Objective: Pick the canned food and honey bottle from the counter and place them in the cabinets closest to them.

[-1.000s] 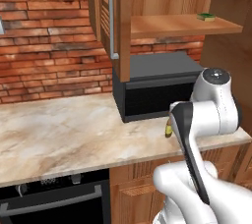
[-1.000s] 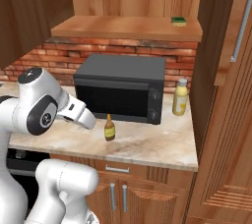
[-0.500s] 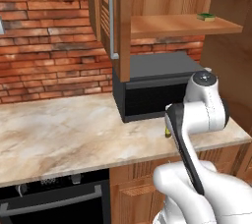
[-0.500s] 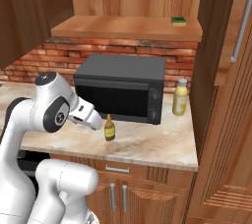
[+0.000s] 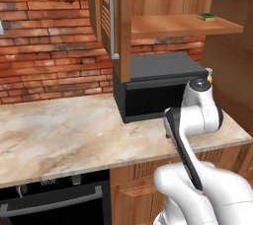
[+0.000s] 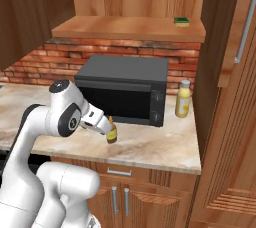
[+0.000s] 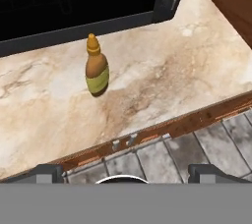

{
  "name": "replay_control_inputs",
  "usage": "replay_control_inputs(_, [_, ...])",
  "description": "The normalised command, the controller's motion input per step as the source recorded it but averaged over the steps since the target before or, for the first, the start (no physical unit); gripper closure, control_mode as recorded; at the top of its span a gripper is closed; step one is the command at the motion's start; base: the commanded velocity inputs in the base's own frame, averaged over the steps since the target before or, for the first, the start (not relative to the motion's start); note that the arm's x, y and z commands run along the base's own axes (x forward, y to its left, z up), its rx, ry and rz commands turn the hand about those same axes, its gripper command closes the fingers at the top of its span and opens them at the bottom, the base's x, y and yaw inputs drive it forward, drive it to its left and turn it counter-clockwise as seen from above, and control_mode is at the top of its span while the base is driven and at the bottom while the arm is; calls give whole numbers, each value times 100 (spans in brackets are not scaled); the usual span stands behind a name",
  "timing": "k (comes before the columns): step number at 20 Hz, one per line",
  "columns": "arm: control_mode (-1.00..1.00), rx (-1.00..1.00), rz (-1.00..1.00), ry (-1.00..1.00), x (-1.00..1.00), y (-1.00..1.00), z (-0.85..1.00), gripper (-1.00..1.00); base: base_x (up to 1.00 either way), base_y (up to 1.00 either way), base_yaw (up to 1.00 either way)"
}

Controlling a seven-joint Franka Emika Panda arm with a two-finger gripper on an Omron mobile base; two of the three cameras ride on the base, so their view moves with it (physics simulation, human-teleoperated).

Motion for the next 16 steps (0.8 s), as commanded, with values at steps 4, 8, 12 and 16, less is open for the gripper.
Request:
replay_control_inputs(4, [-100, 0, 0, 0, 24, 0, -19, -100, 0, 0, 0])
replay_control_inputs(8, [-100, 0, 0, 0, 22, 0, -14, -100, 0, 0, 0])
replay_control_inputs(12, [-100, -1, 0, 0, 29, 0, -16, -100, 0, 0, 0])
replay_control_inputs(16, [-100, 0, 0, 0, 33, 0, -21, -100, 0, 0, 0])
